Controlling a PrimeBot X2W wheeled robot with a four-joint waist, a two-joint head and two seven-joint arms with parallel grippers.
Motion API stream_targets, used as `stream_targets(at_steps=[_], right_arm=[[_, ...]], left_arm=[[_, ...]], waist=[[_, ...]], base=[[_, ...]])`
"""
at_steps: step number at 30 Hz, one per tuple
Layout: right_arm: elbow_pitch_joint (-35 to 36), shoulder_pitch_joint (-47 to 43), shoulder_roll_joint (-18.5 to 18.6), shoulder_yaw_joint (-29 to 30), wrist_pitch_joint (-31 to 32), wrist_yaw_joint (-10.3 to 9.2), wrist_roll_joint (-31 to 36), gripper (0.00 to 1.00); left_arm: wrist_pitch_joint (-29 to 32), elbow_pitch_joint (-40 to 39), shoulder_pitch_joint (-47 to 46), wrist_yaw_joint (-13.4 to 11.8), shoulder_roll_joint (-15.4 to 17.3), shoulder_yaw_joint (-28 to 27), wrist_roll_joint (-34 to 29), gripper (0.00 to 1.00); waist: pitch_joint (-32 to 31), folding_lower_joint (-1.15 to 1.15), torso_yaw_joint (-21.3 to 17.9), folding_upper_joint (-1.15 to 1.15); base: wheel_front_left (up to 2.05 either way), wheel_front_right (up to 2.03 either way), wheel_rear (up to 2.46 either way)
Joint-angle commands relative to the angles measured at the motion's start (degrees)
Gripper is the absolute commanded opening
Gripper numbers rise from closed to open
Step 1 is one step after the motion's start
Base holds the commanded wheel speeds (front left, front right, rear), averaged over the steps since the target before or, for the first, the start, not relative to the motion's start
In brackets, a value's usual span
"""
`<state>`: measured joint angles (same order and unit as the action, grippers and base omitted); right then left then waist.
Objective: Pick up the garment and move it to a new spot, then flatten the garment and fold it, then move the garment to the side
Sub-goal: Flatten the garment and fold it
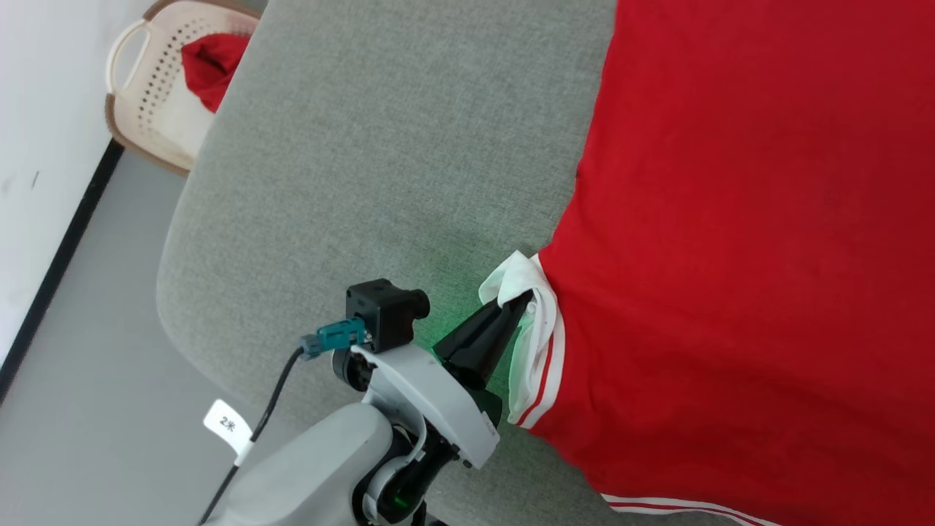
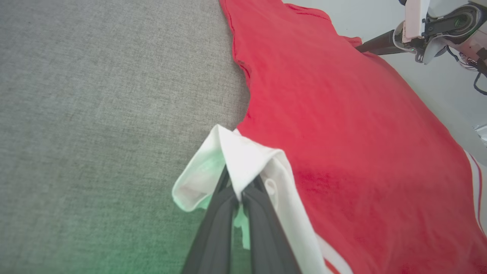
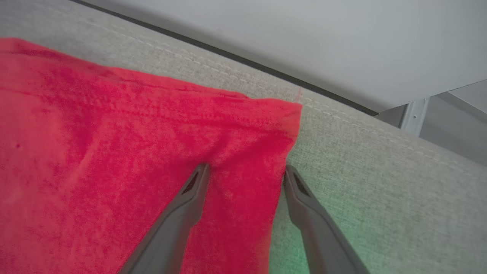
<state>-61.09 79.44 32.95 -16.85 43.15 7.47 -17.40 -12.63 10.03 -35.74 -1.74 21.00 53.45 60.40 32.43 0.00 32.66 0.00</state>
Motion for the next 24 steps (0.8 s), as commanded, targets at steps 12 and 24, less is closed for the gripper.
stream_targets(at_steps=[12, 24], right_arm=[[-8.2, -1.5, -0.9, 2.3, 1.4, 0.00, 4.6, 0.00], [3.7, -2.8, -4.8, 0.6, -2.8, 0.00, -7.2, 0.00]], left_arm=[[-0.9, 2.9, -0.5, 1.1, -0.4, -0.8, 0.2, 0.00], [-0.8, 3.0, 1.8, -0.9, 3.5, -2.8, 1.1, 0.00]], waist=[[-0.2, 0.00, -0.7, 0.00], [-6.0, 0.00, -8.2, 0.00]], base=[[0.00, 0.00, 0.00], [0.00, 0.00, 0.00]])
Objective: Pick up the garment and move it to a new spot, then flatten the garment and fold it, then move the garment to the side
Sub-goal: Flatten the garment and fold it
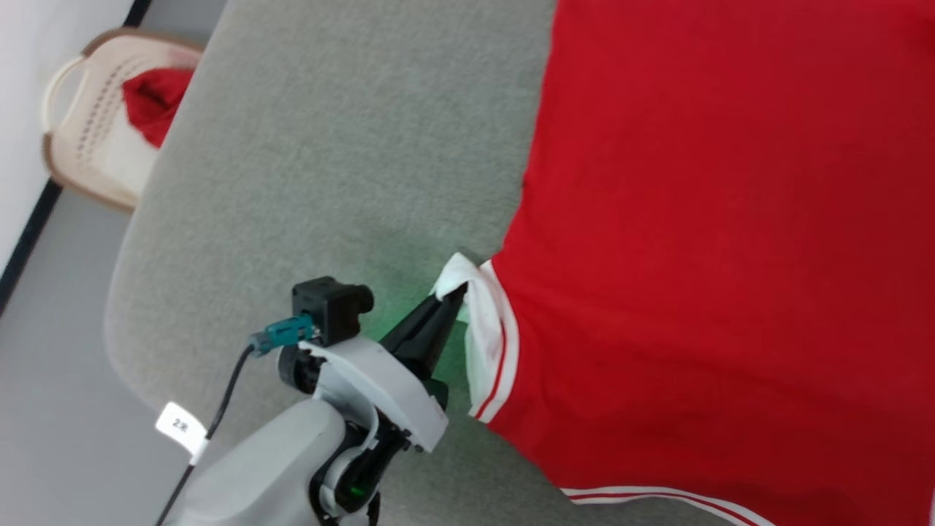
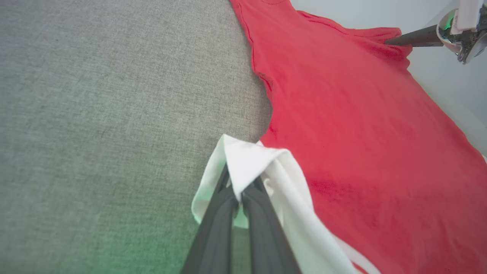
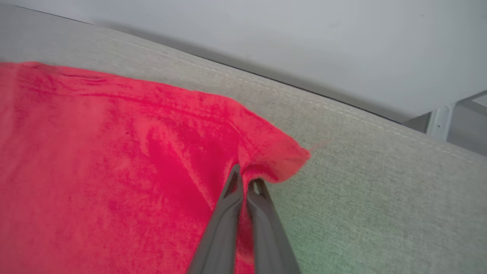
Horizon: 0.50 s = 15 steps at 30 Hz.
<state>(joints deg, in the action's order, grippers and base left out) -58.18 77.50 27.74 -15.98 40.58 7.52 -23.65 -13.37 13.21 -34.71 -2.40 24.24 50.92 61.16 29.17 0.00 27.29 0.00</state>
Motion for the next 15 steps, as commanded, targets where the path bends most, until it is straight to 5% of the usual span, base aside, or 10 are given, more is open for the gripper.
stream_targets(at_steps=[1, 7, 15], right_arm=[[2.5, -1.9, 0.8, -0.7, -0.2, -0.06, -2.5, 0.00], [12.5, -9.5, 4.3, -2.8, -0.2, -0.06, -10.0, 0.00], [28.3, -28.1, 10.5, 2.3, -1.0, -0.06, -18.7, 0.00]], left_arm=[[0.0, -0.3, 1.1, -0.5, 0.7, -0.3, 0.4, 0.00], [0.3, -0.8, 2.5, -1.6, 2.8, -0.9, 1.0, 0.00], [1.1, -3.3, 4.7, -3.8, 6.0, -1.8, 1.6, 0.00]], waist=[[-3.3, 0.00, -3.5, 0.00], [-6.1, 0.00, -7.0, 0.00], [-9.1, 0.00, -11.6, 0.00]], base=[[0.00, 0.00, 0.00], [0.00, 0.00, 0.00], [0.00, 0.00, 0.00]])
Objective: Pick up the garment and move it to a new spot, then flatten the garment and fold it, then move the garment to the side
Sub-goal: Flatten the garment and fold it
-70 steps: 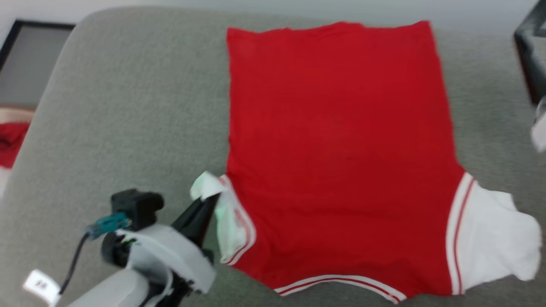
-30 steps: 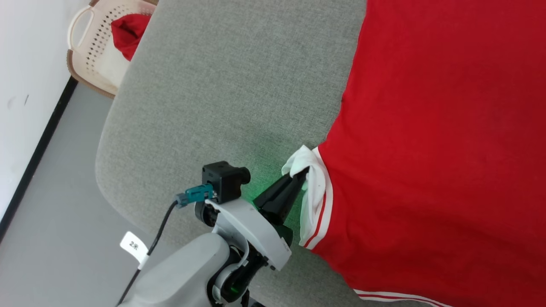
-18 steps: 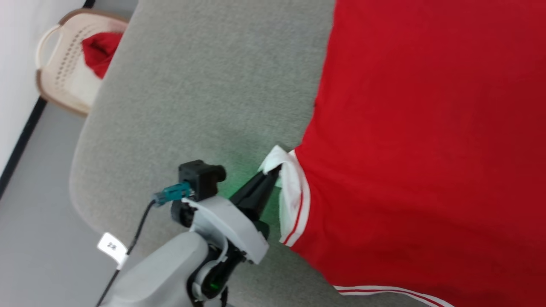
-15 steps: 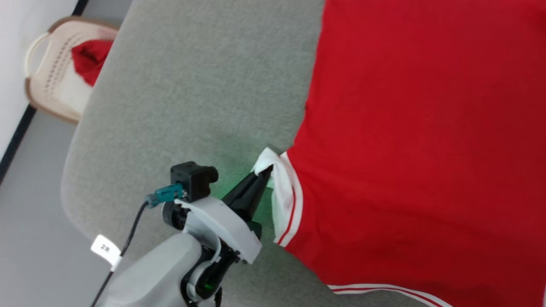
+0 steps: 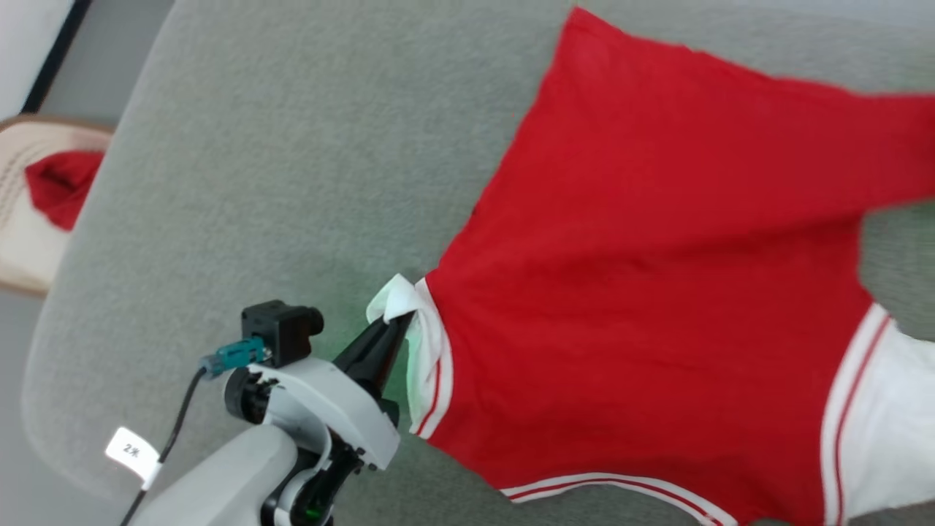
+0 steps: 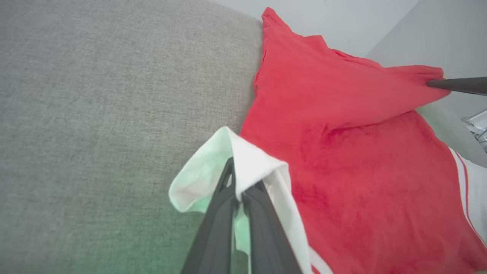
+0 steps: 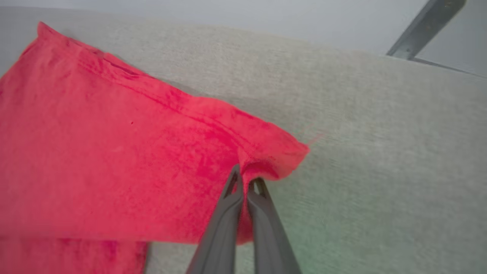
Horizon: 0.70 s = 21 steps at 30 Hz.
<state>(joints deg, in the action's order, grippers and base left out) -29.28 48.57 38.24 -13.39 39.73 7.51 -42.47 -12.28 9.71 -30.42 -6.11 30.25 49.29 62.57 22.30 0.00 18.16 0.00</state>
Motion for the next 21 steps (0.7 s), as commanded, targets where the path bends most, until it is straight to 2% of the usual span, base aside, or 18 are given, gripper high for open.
stream_targets(at_steps=[1, 8, 15, 21], right_arm=[[1.1, -1.9, 0.4, 0.8, -0.3, -0.05, -0.3, 0.00], [11.5, -19.1, -1.3, 10.3, -0.8, -0.04, -1.0, 0.00], [19.3, -32.5, -7.5, 18.4, 0.2, -0.05, 1.9, 0.00], [22.9, -37.0, -12.4, 21.4, 1.5, -0.04, 4.8, 0.00]], left_arm=[[0.2, -0.3, 0.6, -0.3, 0.5, -0.2, 0.2, 0.00], [0.9, -3.6, 2.2, -2.5, 3.2, -0.9, 0.5, 0.00], [1.4, -6.2, 3.0, -3.8, 5.0, -1.3, 0.8, 0.00], [1.7, -6.9, 3.0, -3.9, 5.7, -1.5, 0.7, 0.04]], waist=[[-2.6, 0.00, -2.9, 0.00], [-3.7, 0.00, -5.8, 0.00], [-3.6, 0.00, -7.2, 0.00], [-3.6, 0.00, -7.9, 0.00]], base=[[0.00, 0.00, 0.00], [0.00, 0.00, 0.00], [0.00, 0.00, 0.00], [0.00, 0.00, 0.00]])
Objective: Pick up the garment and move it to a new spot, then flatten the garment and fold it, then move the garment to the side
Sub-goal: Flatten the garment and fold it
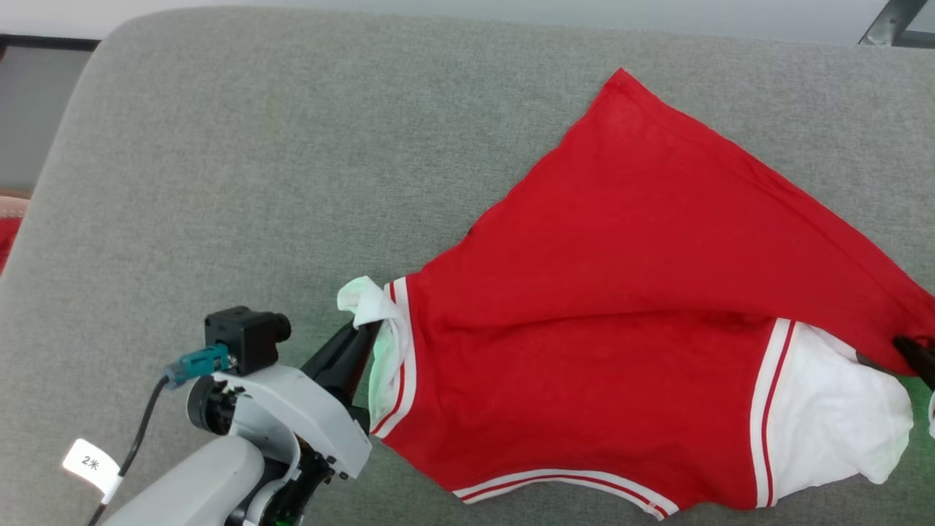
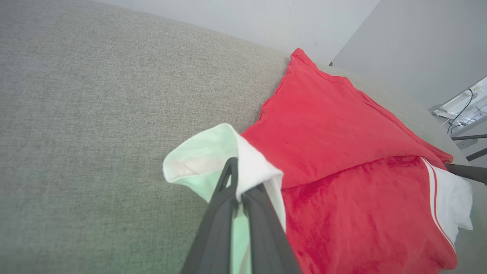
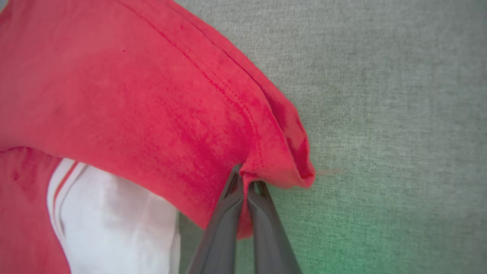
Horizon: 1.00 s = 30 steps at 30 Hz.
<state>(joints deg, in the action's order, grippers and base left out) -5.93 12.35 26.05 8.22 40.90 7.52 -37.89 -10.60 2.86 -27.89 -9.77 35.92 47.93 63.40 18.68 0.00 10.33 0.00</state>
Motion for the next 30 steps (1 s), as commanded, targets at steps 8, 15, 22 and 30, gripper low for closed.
stream_targets(at_steps=[8, 15, 22, 30], right_arm=[[5.3, -1.4, -1.0, 0.6, -0.1, -0.05, 3.1, 1.00], [13.6, -3.3, 0.9, -0.7, -6.1, -0.05, 5.4, 1.00], [20.0, -2.3, 4.1, -4.6, -24.4, -0.05, 12.7, 1.00], [16.7, 5.0, 4.1, -11.3, -40.4, -0.06, 20.2, 1.00]], left_arm=[[0.3, -0.2, 0.9, -0.4, 0.3, 0.0, 0.2, 0.01], [0.0, -0.5, 1.0, -0.7, 0.6, -0.3, 0.5, 0.04], [-0.1, -0.9, 1.3, -0.9, 0.9, -0.3, 0.3, 0.05], [0.0, -1.0, 0.5, -0.6, -0.1, 0.4, -0.1, 0.07]], waist=[[-0.6, 0.00, -0.6, 0.00], [-1.1, 0.00, -1.0, 0.00], [-1.3, 0.00, -1.2, 0.00], [-1.1, 0.00, 0.3, 0.00]], base=[[0.00, 0.00, 0.00], [0.00, 0.00, 0.00], [0.00, 0.00, 0.00], [0.00, 0.00, 0.00]])
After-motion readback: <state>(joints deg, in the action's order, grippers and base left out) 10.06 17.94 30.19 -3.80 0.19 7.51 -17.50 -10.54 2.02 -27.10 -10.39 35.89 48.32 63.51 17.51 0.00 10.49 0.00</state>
